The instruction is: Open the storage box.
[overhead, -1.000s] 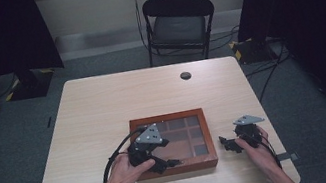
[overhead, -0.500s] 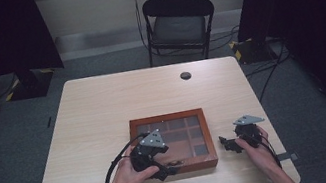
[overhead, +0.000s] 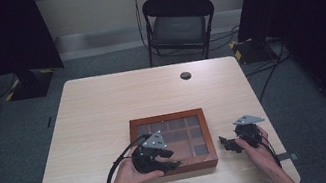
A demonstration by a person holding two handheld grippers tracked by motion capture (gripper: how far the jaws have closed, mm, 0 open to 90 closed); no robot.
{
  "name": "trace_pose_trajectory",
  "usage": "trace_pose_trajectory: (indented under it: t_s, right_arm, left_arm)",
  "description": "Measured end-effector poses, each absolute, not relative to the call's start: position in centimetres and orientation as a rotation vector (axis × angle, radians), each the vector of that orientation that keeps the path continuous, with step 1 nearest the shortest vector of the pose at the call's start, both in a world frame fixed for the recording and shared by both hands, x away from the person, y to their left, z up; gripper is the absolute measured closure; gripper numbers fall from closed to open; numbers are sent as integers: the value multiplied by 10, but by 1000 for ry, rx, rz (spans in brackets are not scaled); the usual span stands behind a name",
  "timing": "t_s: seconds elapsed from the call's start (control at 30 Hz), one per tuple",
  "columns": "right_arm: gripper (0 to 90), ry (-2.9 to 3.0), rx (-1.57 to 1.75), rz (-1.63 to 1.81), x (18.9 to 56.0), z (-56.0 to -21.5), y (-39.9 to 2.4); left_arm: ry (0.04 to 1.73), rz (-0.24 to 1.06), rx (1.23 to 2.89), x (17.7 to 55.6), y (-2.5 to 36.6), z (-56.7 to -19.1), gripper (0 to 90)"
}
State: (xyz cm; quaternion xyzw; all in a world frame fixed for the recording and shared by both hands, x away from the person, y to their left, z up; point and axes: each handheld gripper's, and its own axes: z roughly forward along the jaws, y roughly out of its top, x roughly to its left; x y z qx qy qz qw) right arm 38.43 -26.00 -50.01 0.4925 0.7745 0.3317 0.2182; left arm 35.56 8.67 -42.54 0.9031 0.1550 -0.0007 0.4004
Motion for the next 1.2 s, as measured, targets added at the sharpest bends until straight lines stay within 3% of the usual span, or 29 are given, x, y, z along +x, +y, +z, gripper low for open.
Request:
trace_pose_trajectory:
  t_s: [0.1, 0.33, 0.7, 1.2]
  right_arm:
    - [109, 2143, 1364, 916, 384, -500, -260]
    - [109, 2144, 1364, 917, 384, -500, -260]
    - [109, 2144, 1363, 919, 384, -500, -260]
    - [108, 2146, 1359, 918, 385, -500, -260]
  left_arm:
    - [376, -8, 2275, 356, 86, -427, 686]
    - [335, 24, 2286, 353, 84, -433, 801]
    - [312, 37, 2269, 352, 86, -435, 811]
    - [374, -43, 2266, 358, 84, -430, 816]
